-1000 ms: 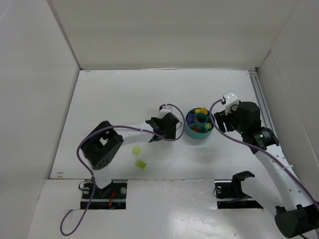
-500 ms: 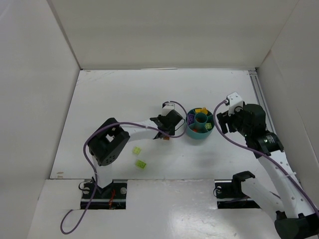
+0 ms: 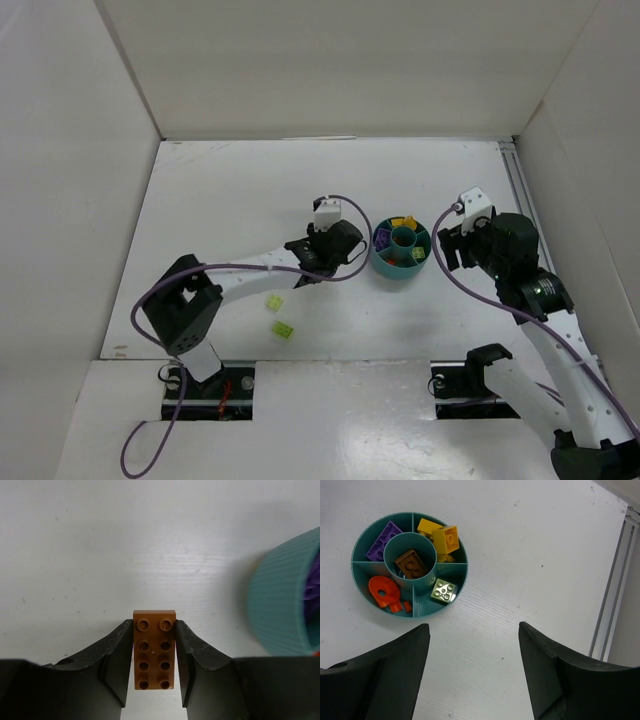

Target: Sort the legos into containers by color

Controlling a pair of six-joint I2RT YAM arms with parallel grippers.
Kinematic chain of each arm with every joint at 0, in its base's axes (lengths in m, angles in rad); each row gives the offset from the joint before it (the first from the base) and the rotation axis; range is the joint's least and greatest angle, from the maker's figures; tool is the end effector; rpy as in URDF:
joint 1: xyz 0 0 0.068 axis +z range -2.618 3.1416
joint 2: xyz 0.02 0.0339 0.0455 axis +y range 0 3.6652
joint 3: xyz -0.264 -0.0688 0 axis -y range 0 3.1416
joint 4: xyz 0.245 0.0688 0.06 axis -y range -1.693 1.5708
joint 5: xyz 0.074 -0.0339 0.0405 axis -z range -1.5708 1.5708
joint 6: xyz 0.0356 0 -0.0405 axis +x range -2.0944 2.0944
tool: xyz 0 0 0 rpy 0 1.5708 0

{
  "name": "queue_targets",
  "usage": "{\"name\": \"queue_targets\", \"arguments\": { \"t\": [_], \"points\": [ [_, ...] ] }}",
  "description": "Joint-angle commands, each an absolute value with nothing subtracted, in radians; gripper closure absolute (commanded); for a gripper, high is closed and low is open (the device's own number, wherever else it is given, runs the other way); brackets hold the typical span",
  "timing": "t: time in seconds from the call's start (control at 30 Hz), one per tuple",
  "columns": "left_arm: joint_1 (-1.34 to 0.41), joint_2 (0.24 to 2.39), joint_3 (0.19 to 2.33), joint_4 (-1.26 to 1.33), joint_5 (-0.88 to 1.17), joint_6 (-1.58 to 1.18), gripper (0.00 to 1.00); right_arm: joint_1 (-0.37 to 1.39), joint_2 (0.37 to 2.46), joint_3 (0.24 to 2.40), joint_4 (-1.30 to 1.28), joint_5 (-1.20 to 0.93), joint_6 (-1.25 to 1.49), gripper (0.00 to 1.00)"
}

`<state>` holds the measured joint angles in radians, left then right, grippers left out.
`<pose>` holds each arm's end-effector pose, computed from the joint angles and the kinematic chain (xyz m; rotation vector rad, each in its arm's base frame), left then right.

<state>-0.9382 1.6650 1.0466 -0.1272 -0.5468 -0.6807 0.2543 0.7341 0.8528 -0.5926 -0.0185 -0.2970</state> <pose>0.2254 -0.2761 0.2124 0.0146 2.2018 -0.2697 0.1524 0.0403 0.3289 -0.5676 1.9643 -0.0078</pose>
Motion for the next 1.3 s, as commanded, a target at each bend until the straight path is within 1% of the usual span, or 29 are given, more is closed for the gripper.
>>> {"name": "queue_targets", "arguments": {
  "t": [0.0, 0.07, 0.1, 0.2, 0.27, 0.33, 0.4, 0.5, 0.73, 0.97, 1.27],
  "points": [
    [-0.957, 1.533, 1.066, -0.017, -0.672, -0.666, 0.82, 0.247, 0.701, 0.857, -0.552, -0.026, -0.304, 0.24],
    [-0.957, 1.485, 1.040, 0.072, -0.672, -0.632, 0.82, 0.247, 0.692, 0.857, -0.552, -0.017, -0.295, 0.24],
    [-0.957, 1.473, 1.040, 0.171, -0.642, -0.589, 0.82, 0.247, 0.683, 0.857, -0.552, -0.005, -0.295, 0.24],
    [-0.966, 1.462, 1.026, 0.340, -0.589, -0.526, 0.81, 0.247, 0.672, 0.848, -0.552, 0.021, -0.284, 0.24],
    [-0.966, 1.473, 1.051, 0.389, -0.529, -0.482, 0.81, 0.247, 0.672, 0.848, -0.552, 0.021, -0.284, 0.22],
    [-0.966, 1.515, 1.115, 0.411, -0.474, -0.470, 0.79, 0.247, 0.672, 0.848, -0.552, 0.021, -0.284, 0.22],
    [-0.976, 1.551, 1.156, 0.420, -0.463, -0.456, 0.79, 0.247, 0.663, 0.848, -0.552, 0.012, -0.284, 0.22],
    [-0.994, 1.635, 1.216, 0.486, -0.418, -0.428, 0.79, 0.247, 0.628, 0.848, -0.561, 0.064, -0.273, 0.22],
    [-1.046, 1.746, 1.282, 0.543, -0.417, -0.388, 0.78, 0.247, 0.597, 0.848, -0.571, 0.095, -0.262, 0.22],
    [-1.058, 1.830, 1.302, 0.555, -0.417, -0.390, 0.78, 0.247, 0.597, 0.848, -0.571, 0.077, -0.262, 0.22],
    [-1.068, 1.882, 1.283, 0.652, -0.451, -0.408, 0.78, 0.247, 0.597, 0.848, -0.571, 0.067, -0.262, 0.22]
  ]
}}
